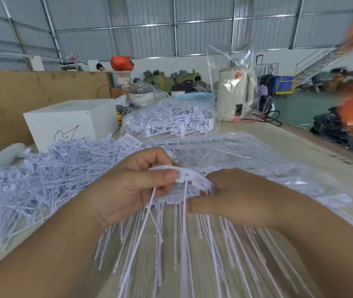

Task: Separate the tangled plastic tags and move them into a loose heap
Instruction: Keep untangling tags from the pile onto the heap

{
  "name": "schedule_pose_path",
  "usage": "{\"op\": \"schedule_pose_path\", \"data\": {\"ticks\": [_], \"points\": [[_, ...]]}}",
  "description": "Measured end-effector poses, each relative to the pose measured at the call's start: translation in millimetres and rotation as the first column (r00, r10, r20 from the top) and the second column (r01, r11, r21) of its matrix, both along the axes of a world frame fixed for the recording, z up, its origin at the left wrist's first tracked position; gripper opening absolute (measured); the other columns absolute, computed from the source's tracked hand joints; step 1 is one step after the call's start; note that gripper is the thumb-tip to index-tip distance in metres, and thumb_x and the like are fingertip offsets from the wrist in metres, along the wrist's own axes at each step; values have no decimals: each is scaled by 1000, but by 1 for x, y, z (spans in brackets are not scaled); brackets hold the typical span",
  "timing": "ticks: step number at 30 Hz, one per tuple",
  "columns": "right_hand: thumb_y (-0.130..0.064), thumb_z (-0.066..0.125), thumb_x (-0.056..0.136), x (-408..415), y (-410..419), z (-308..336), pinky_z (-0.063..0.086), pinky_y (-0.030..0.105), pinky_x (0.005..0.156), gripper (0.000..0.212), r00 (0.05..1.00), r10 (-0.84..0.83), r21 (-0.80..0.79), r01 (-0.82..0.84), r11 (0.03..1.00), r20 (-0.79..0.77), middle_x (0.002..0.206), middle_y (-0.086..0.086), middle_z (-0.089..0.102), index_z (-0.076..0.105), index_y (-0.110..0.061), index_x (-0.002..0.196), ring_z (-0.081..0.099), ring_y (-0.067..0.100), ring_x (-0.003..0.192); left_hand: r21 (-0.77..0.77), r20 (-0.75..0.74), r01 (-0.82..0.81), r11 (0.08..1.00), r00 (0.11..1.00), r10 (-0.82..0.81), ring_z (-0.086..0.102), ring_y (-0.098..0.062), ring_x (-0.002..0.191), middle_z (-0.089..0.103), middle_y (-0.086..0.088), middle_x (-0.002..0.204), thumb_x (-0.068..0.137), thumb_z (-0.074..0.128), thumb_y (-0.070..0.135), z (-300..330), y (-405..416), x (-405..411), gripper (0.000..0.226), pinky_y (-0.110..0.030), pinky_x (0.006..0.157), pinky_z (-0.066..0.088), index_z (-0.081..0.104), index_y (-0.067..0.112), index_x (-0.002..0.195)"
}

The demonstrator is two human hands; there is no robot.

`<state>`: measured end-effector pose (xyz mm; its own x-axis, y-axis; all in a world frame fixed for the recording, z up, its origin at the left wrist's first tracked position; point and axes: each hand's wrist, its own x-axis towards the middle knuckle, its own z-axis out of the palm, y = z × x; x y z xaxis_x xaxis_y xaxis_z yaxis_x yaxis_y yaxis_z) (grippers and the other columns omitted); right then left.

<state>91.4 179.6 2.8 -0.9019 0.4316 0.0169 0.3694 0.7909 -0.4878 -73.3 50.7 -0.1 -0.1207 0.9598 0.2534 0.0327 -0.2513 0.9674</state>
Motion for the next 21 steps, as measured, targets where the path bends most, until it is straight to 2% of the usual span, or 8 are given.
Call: {"op": "schedule_pose_path", "data": {"ticks": [4, 7, 9, 11, 14, 17, 19, 21], "points": [[-74, 56, 70, 3, -3, 6, 29, 23, 43, 59, 968, -96, 20, 103, 994, -233, 43, -9, 41, 44, -18, 55, 37, 6, 38, 0, -78, -253, 967, 965, 252, 44, -17, 55, 51, -11, 59, 68, 70, 12, -1, 2, -9, 10, -23, 52, 37, 65, 14, 60], [-72, 47, 71, 5, -7, 9, 25, 29, 50, 56, 897, -130, 138, 205, 969, -423, 45, -5, 38, 39, -18, 56, 41, 11, 45, -21, -197, -351, 936, 919, 341, 43, -23, 61, 55, -6, 58, 66, 79, 18, -1, 2, -15, 13, -31, 58, 31, 66, 19, 62], [-66, 47, 76, 6, -12, 10, 22, 29, 54, 48, 847, -100, 190, 230, 955, -522, 46, -5, 39, 41, -21, 59, 44, 16, 49, -34, -192, -408, 912, 899, 395, 47, -22, 57, 59, -2, 56, 60, 85, 20, -1, 2, -17, 20, -26, 54, 34, 67, 18, 66], [-61, 48, 81, 7, -16, 10, 22, 28, 61, 41, 810, -49, 252, 239, 938, -584, 48, -5, 47, 48, -23, 66, 48, 15, 50, -18, -118, -461, 887, 882, 456, 50, -15, 47, 59, -2, 54, 60, 77, 23, 0, 3, -18, 17, -19, 45, 39, 66, 15, 71], [-54, 49, 87, 8, -20, 11, 31, 31, 68, 35, 785, 36, 347, 232, 909, -619, 56, -2, 55, 57, -21, 78, 50, 19, 55, 10, 97, -482, 876, 872, 479, 47, -9, 42, 57, -2, 56, 64, 72, 12, 2, 4, -21, 15, -16, 40, 40, 60, 13, 72], [-48, 52, 89, 7, -20, 12, 43, 39, 74, 37, 810, 67, 422, 231, 877, -582, 73, 1, 59, 65, -15, 97, 53, 25, 77, 25, 238, -457, 889, 866, 439, 44, -7, 43, 59, 2, 62, 67, 66, 9, 3, 3, -21, 13, -15, 41, 35, 56, 15, 72], [-46, 57, 88, 7, -16, 11, 42, 38, 74, 35, 814, 64, 435, 240, 868, -577, 80, 0, 59, 63, -15, 106, 52, 25, 84, 26, 287, -438, 899, 864, 413, 43, -7, 44, 56, 2, 63, 68, 65, 8, 4, 3, -22, 11, -15, 41, 33, 57, 16, 70], [-46, 58, 88, 8, -14, 11, 39, 35, 67, 36, 799, 63, 433, 255, 865, -598, 73, -2, 56, 61, -15, 105, 52, 24, 75, 28, 329, -414, 910, 863, 383, 42, -7, 46, 53, 3, 61, 69, 65, 9, 4, 2, -23, 9, -16, 42, 33, 60, 16, 68]]}}
